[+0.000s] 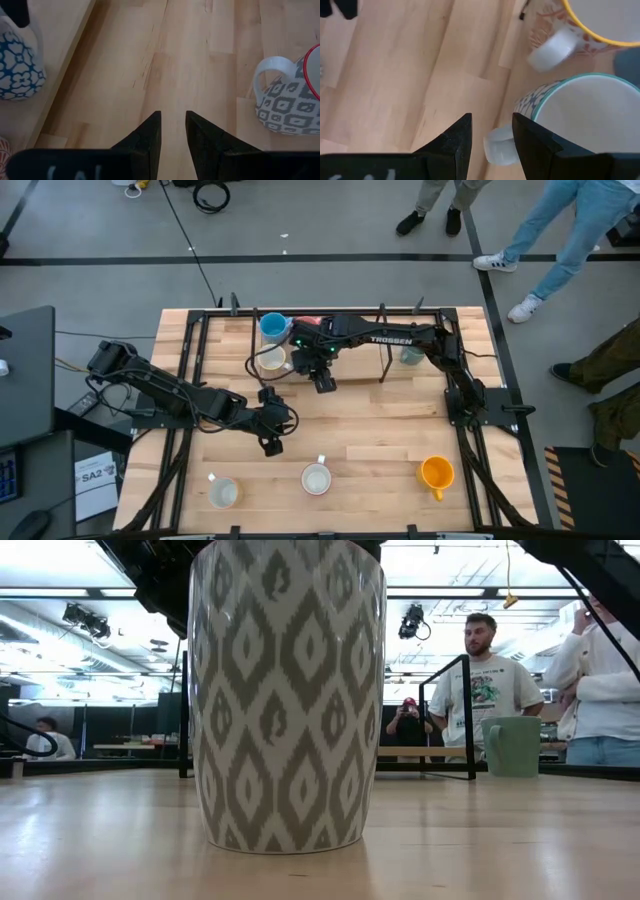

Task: Place coffee mugs
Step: Adjust the blue patterned mug on the shelf, then put the green mug on the shelf

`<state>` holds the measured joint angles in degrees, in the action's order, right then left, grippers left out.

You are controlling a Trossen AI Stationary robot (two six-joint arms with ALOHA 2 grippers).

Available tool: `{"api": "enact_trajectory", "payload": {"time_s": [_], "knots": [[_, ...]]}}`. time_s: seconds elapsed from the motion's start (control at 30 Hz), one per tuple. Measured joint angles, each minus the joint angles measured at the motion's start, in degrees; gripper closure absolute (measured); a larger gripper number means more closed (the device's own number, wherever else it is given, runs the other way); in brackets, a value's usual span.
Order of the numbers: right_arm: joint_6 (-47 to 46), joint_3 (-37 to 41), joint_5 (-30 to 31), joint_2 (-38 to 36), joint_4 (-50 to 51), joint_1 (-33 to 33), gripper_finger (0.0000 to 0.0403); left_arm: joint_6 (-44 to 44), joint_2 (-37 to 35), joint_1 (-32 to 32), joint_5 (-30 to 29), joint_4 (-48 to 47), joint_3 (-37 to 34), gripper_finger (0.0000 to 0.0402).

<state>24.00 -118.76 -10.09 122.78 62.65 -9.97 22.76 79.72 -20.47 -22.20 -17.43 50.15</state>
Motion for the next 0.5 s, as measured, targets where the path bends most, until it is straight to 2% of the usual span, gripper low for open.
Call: {"api": "enact_trajectory", "payload": {"time_s": [0.23,0.5], "knots": [[0.1,0.0,0.0,-0.2,0.5,-0.2,0.0257,0.0,0.0,0.0,0.0,0.0,0.0,0.0306],[0.1,-7.5,0.0,-0.3,11.0,1.2,0.0257,0.0,0.0,0.0,0.0,0.0,0.0,0.0306]]}}
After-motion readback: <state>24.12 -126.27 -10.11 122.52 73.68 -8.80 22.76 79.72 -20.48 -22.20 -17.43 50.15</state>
